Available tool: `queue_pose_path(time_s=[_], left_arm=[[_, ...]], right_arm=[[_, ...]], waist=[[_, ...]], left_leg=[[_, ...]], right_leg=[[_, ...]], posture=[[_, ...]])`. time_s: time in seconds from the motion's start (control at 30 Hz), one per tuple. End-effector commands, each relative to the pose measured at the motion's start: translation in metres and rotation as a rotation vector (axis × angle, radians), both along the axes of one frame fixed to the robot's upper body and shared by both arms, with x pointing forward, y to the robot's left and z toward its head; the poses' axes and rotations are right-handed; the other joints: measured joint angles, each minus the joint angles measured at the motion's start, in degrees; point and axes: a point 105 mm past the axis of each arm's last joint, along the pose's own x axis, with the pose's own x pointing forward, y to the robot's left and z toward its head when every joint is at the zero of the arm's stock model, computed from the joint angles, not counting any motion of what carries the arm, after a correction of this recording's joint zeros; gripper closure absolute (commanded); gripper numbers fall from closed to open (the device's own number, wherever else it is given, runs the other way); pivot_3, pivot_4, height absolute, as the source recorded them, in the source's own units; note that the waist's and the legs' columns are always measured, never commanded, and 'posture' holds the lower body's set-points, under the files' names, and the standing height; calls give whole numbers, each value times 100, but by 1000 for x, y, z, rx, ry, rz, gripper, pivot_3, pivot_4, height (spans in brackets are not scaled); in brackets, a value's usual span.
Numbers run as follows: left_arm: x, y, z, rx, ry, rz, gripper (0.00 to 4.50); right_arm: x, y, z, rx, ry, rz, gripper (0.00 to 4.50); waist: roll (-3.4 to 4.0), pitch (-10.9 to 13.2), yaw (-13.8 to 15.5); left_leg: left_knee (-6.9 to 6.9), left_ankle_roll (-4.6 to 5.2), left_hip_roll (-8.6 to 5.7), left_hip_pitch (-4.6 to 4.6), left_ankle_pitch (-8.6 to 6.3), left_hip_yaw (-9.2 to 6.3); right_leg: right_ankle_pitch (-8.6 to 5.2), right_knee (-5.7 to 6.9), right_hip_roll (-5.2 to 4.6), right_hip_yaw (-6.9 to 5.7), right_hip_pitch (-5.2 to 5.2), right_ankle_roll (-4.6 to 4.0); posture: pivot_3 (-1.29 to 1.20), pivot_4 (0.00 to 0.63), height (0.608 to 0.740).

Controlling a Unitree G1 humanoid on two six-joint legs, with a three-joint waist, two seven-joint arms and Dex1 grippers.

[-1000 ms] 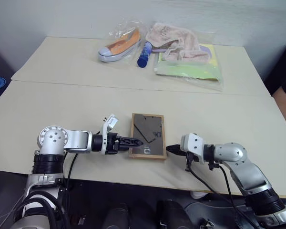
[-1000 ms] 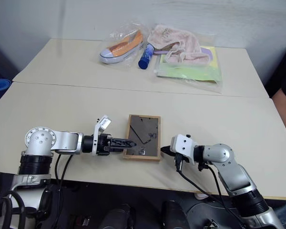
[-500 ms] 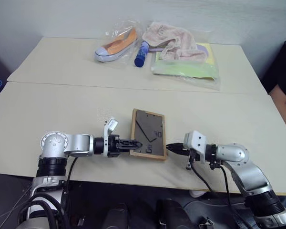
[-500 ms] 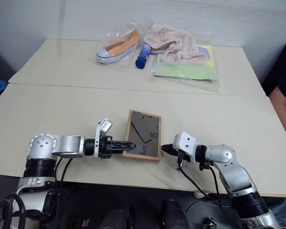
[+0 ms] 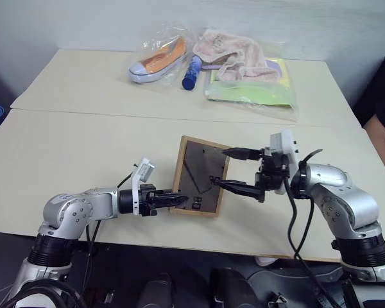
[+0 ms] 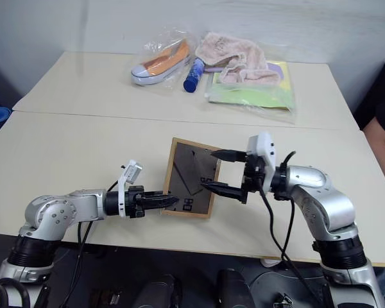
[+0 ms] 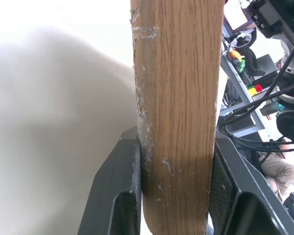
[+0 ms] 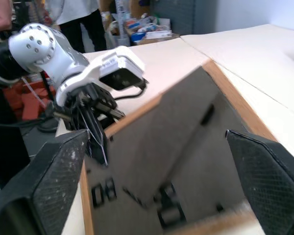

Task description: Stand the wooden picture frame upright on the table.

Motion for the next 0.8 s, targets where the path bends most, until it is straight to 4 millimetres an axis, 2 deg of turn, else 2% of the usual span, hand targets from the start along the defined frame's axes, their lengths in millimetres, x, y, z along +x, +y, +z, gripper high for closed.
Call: queue_pose_path(time_s=[0.03,0.17,0.27,0.37,0.47,0.6,0.8], left_arm=[[2,-3,3,6,-52,-3,3229],[6,-4,7,-4,-76,0,3229],[8,-2,10,-9,-81,5,3229],[8,0,10,-10,-85,10,3229],[8,1,9,-2,-85,17,3229],[6,0,7,-2,-81,9,3229],[6,-2,7,-1,-82,1,3229]], right_arm=[[-3,12,-2,-24,-8,15,28],[-6,20,-6,-42,11,52,28],[-13,22,-1,-30,5,100,28],[-18,18,8,7,-5,114,28],[-14,8,19,96,30,58,28],[0,-2,7,16,36,-47,28],[7,4,-9,-37,45,-64,28]], waist=[[0,0,2],[0,0,-5],[0,0,-9],[0,0,-14],[0,0,-14],[0,0,-22],[1,1,-21]], left_leg=[[1,4,-2,-4,-1,0],[7,17,-6,-11,-5,1],[7,18,-6,-11,-5,-1],[6,19,-6,-11,-5,-1],[5,19,-5,-12,-6,-3],[2,18,-4,-12,-6,-3],[0,19,-4,-12,-6,-3]], right_leg=[[0,0,-2,0,-3,1],[4,-12,-6,0,-1,7],[5,-13,-6,0,0,9],[5,-14,-6,-1,-1,9],[5,-15,-6,-2,-1,8],[5,-16,-6,-2,-1,9],[5,-18,-6,-2,-2,9]], posture=[[0,150,740],[0,150,740],[0,150,740],[0,150,740],[0,150,740],[0,150,740],[0,150,740]])
